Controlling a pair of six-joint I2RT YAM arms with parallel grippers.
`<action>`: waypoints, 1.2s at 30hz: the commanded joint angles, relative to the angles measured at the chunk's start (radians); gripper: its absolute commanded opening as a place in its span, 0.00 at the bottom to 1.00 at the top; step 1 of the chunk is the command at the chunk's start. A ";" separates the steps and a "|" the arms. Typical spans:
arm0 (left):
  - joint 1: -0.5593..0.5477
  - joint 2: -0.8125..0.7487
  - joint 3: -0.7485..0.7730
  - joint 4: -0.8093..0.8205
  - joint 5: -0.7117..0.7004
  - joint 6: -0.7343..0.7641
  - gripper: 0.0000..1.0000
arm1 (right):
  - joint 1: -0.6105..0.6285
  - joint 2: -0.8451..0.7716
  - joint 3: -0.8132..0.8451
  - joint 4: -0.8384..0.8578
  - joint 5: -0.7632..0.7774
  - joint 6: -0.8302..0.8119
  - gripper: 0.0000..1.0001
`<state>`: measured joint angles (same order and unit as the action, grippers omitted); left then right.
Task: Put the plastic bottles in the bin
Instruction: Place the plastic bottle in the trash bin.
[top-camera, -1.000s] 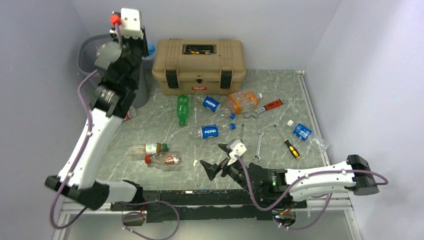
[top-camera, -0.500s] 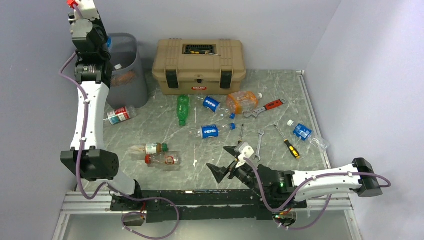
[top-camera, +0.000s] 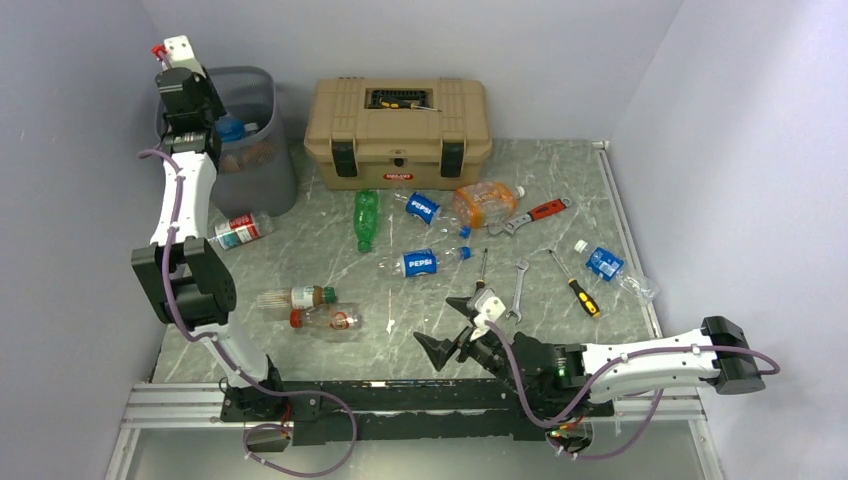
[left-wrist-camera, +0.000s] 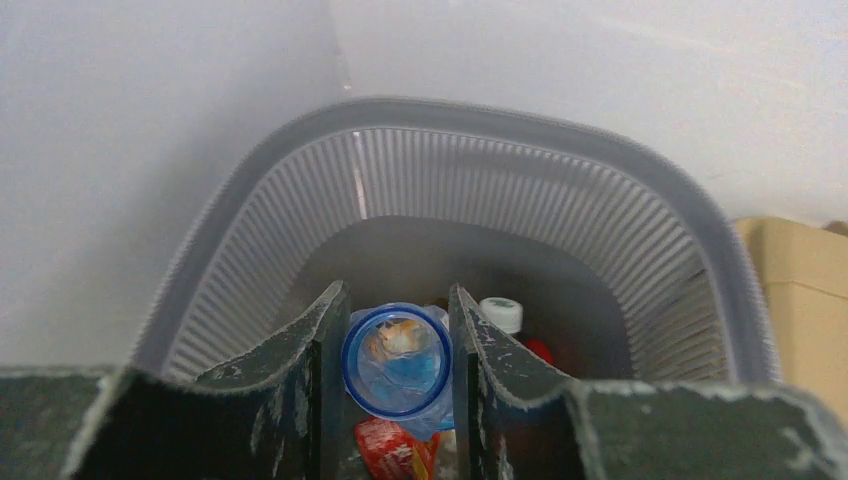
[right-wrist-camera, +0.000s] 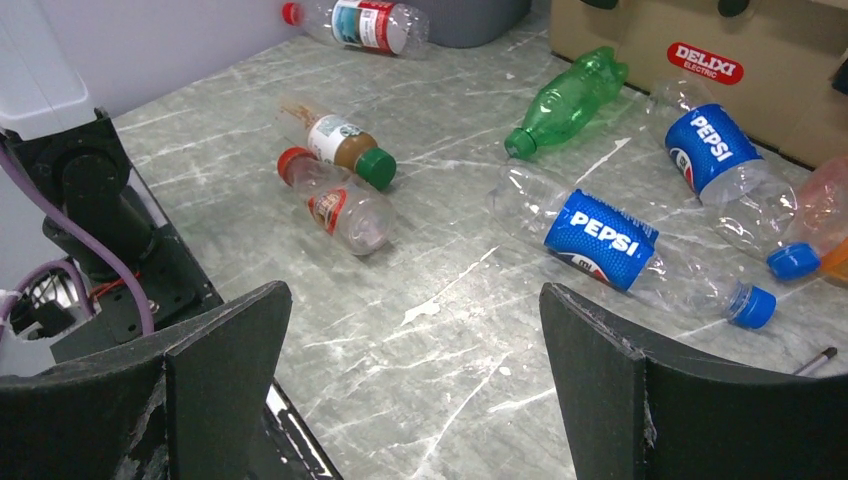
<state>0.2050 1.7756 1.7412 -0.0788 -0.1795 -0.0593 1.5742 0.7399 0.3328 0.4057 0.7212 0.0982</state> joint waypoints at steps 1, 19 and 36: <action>0.006 -0.027 0.012 0.068 0.235 -0.107 0.00 | -0.005 -0.001 0.000 0.066 -0.005 0.006 1.00; 0.003 -0.022 0.004 0.050 0.067 -0.128 0.00 | -0.006 -0.037 0.004 0.002 0.043 0.024 1.00; 0.010 0.072 -0.169 0.574 -0.094 0.084 0.00 | -0.009 -0.082 -0.028 -0.008 0.074 0.045 1.00</action>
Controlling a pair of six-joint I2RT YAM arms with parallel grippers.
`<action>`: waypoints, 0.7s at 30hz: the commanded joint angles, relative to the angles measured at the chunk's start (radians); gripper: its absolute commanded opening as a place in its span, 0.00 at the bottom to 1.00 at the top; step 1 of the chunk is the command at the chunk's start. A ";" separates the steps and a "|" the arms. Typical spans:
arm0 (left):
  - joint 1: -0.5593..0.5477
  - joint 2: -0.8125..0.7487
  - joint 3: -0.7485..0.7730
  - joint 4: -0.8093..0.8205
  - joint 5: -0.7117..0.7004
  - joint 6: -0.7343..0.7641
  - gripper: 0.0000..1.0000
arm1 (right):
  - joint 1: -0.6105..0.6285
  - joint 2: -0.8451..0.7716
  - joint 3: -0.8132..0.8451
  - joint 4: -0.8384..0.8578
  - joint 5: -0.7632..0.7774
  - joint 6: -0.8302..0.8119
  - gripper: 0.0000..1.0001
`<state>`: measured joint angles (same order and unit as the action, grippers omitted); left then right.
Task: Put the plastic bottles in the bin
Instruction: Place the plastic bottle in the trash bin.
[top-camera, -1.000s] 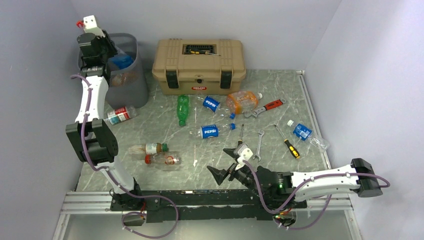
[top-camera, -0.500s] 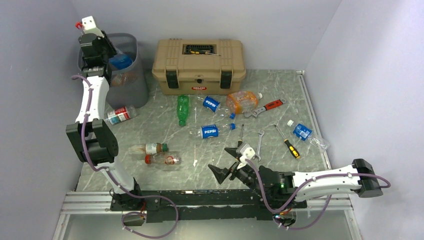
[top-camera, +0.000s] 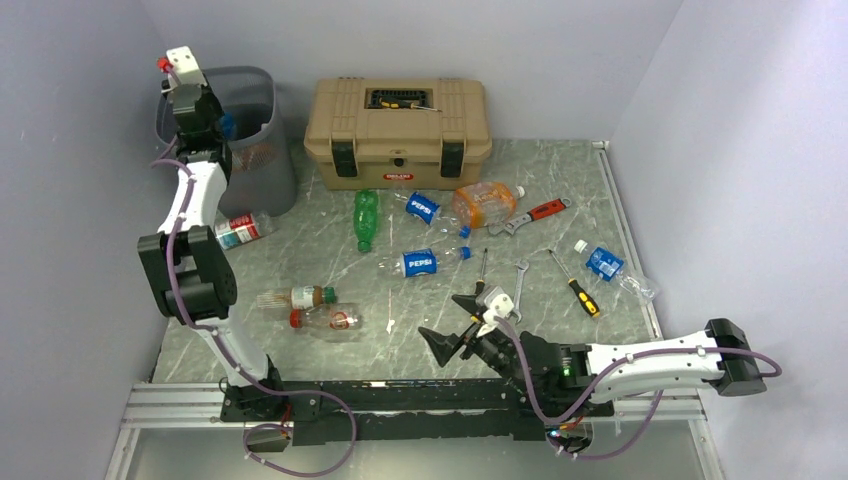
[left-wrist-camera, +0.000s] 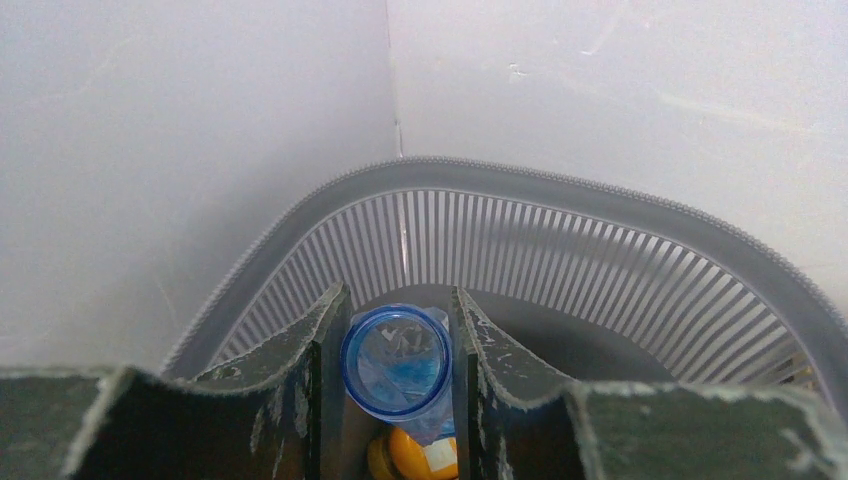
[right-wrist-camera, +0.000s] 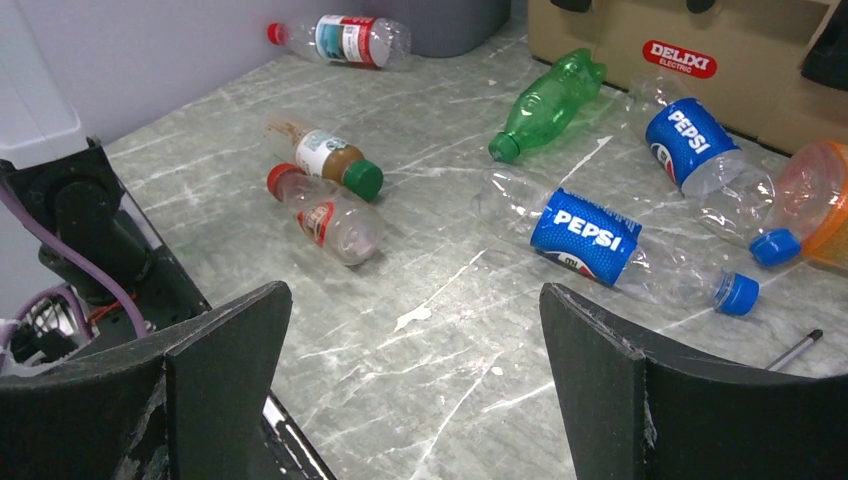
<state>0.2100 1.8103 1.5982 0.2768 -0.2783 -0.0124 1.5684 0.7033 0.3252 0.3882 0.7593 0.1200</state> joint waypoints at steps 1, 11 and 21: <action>0.005 0.055 -0.026 0.235 0.005 0.024 0.00 | -0.004 -0.051 -0.028 0.012 0.041 0.025 1.00; 0.004 0.187 -0.005 0.123 -0.018 -0.074 0.47 | -0.008 -0.031 -0.022 0.001 0.061 0.026 1.00; -0.007 -0.043 0.004 0.089 -0.026 -0.088 1.00 | -0.008 -0.004 0.011 0.000 0.056 0.023 1.00</action>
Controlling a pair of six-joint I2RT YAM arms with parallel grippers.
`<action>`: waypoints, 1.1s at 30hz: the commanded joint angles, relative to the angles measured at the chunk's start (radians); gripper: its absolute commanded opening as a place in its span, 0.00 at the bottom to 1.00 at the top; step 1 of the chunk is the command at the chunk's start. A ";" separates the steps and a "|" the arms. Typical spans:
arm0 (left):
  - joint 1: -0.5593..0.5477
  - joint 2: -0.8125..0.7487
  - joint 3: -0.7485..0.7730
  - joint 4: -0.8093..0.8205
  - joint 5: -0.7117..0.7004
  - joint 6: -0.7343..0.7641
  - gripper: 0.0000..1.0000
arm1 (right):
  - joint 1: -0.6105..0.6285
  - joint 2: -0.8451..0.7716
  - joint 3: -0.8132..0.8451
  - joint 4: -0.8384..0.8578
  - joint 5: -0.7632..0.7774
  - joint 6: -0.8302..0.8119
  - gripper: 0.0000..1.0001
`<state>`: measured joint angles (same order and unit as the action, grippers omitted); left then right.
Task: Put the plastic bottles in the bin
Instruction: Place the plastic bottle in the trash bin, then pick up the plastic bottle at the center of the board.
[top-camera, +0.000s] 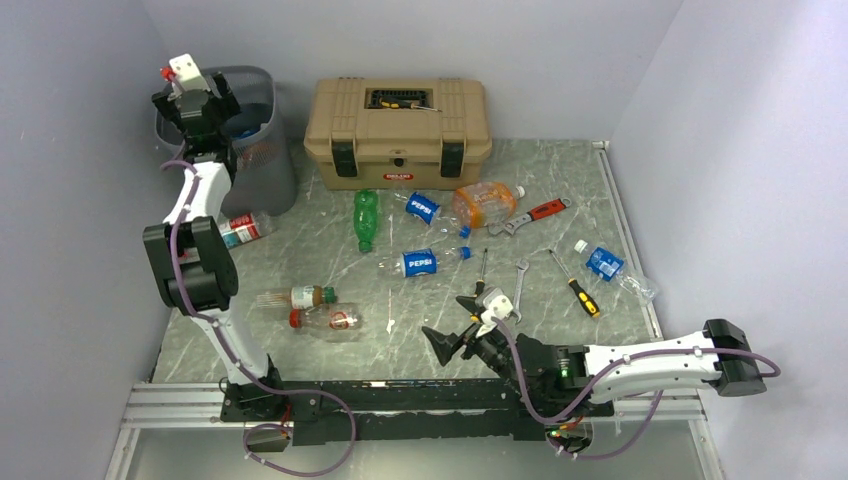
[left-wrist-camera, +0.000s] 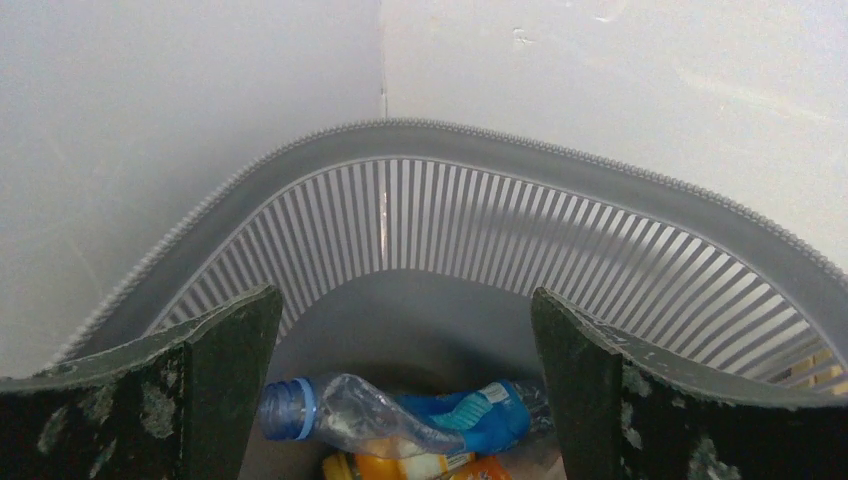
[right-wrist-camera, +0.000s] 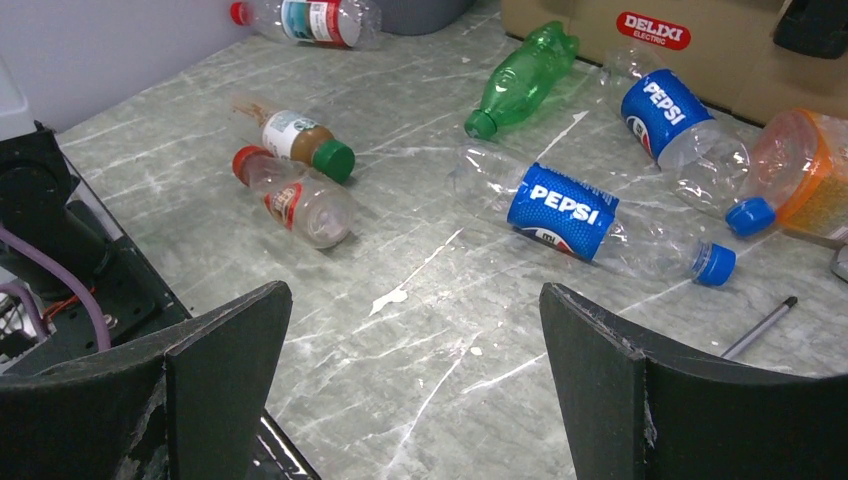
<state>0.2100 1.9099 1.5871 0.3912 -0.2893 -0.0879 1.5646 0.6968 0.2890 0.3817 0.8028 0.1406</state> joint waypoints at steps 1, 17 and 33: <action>-0.013 -0.177 0.020 -0.025 -0.016 -0.009 1.00 | -0.005 0.004 0.052 0.003 0.014 0.001 1.00; -0.543 -0.633 -0.031 -0.770 0.170 -0.030 1.00 | -0.362 -0.011 0.255 -0.410 -0.197 0.254 1.00; -0.589 -0.801 -0.458 -0.913 0.446 -0.113 0.99 | -0.948 0.070 0.044 -0.315 -0.527 0.769 1.00</action>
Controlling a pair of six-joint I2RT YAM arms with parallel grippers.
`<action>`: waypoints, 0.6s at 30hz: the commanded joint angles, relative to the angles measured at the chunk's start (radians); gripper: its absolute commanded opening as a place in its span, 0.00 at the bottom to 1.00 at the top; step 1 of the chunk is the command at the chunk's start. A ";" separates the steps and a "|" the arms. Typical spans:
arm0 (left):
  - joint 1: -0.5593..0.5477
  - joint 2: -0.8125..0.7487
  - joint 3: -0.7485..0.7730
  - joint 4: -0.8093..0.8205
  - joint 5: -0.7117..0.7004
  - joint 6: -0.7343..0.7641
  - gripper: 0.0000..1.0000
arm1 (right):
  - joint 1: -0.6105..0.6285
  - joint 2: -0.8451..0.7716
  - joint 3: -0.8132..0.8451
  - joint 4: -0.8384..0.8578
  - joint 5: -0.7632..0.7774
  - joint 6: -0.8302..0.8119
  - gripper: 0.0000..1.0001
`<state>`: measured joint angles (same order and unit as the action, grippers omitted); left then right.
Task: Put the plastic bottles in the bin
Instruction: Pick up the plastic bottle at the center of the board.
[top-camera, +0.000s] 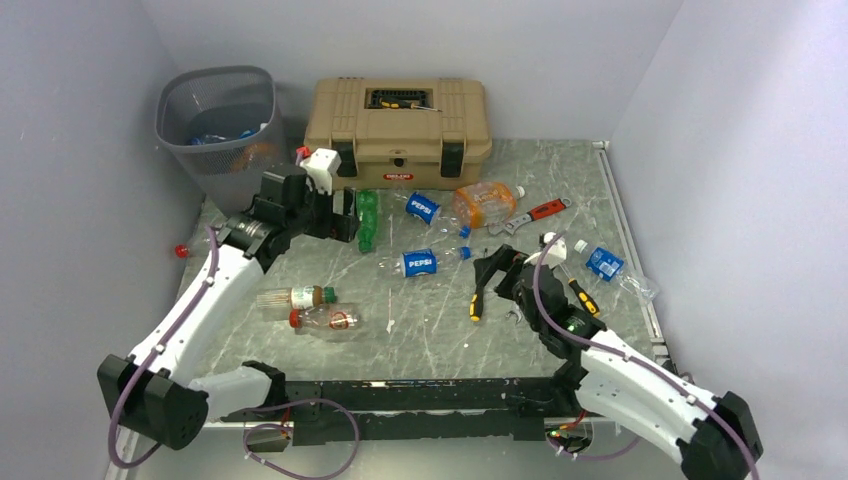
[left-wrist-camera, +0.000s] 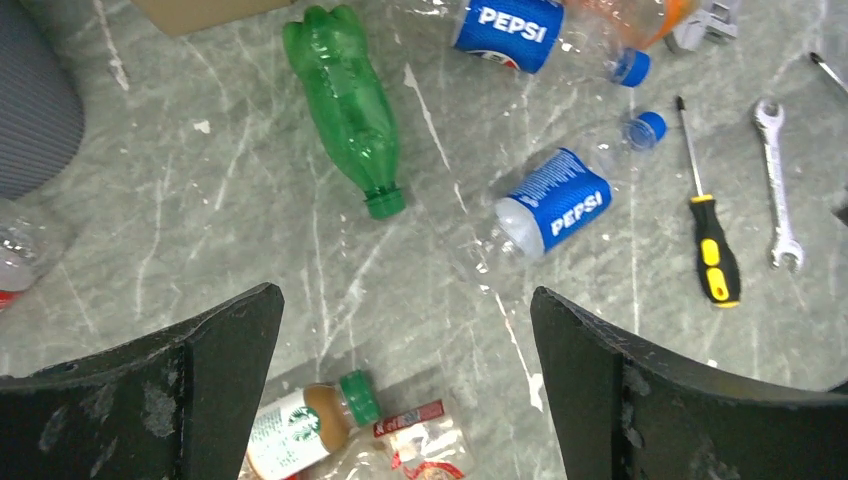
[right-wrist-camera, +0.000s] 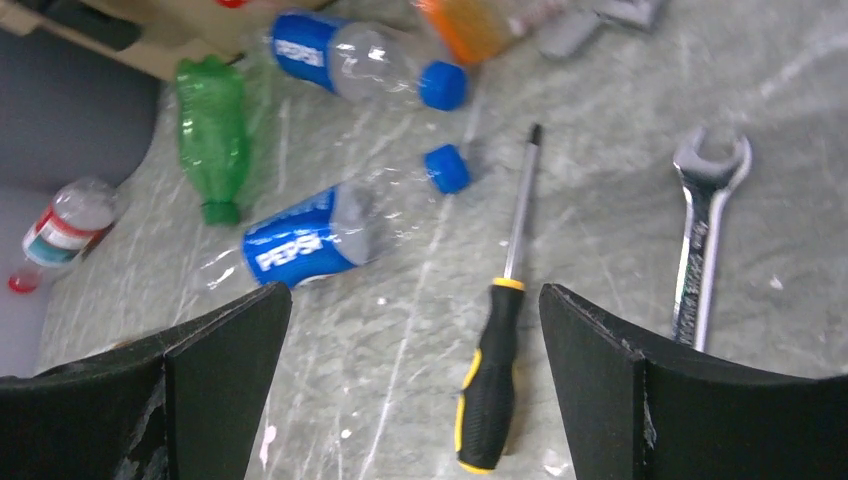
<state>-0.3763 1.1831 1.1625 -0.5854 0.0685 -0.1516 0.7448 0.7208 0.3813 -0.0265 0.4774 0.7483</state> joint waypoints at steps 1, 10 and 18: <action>-0.003 -0.079 -0.054 0.078 0.102 -0.059 0.99 | -0.163 0.071 -0.056 0.109 -0.259 0.177 1.00; -0.003 -0.135 -0.102 0.057 -0.049 -0.117 1.00 | -0.236 0.221 -0.147 0.429 -0.358 0.350 0.97; -0.007 -0.199 -0.146 0.094 -0.109 -0.123 0.99 | -0.199 0.505 -0.101 0.600 -0.363 0.505 0.93</action>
<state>-0.3779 1.0012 1.0187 -0.5285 0.0105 -0.2539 0.5220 1.1336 0.2417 0.4232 0.1200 1.1496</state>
